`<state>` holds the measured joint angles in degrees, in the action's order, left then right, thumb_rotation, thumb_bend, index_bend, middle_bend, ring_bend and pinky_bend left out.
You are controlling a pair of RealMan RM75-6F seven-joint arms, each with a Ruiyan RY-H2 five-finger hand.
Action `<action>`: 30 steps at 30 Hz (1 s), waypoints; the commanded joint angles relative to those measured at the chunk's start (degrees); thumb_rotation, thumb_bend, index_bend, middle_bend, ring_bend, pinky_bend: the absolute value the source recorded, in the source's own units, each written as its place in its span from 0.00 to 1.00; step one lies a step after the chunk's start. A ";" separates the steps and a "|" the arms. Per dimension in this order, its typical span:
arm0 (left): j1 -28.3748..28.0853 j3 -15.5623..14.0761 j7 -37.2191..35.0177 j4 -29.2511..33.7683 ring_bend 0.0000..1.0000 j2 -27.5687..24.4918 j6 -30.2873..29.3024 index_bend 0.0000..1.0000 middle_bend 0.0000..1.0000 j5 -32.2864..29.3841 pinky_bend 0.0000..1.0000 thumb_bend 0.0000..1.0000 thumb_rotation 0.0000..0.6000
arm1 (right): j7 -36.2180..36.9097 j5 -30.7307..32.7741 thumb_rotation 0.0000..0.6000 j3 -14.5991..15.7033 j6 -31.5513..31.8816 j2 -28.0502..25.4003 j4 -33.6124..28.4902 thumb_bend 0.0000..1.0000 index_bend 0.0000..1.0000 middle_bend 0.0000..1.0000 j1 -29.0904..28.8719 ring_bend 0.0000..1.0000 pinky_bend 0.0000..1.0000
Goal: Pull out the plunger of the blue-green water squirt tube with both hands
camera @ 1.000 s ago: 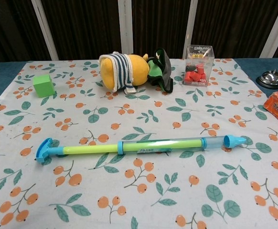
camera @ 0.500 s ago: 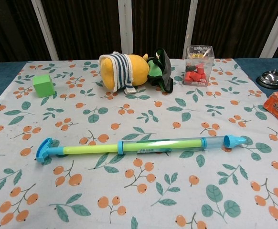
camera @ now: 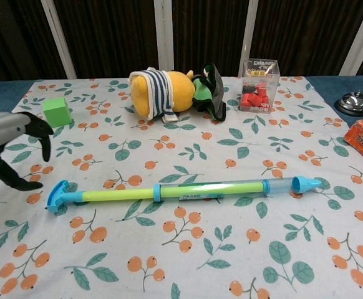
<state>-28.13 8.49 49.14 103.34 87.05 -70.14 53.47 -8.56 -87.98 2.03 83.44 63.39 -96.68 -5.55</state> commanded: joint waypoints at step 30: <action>-5.76 -1.10 6.93 -5.91 0.00 11.40 -2.85 0.49 0.14 -8.50 0.00 0.42 1.00 | 1.54 -0.68 1.00 -0.43 -1.06 -0.85 -0.86 0.31 0.00 0.00 0.40 0.00 0.00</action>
<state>-33.88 7.40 56.06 97.44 98.44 -72.98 44.98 -7.02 -88.65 1.61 82.38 62.55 -97.54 -5.16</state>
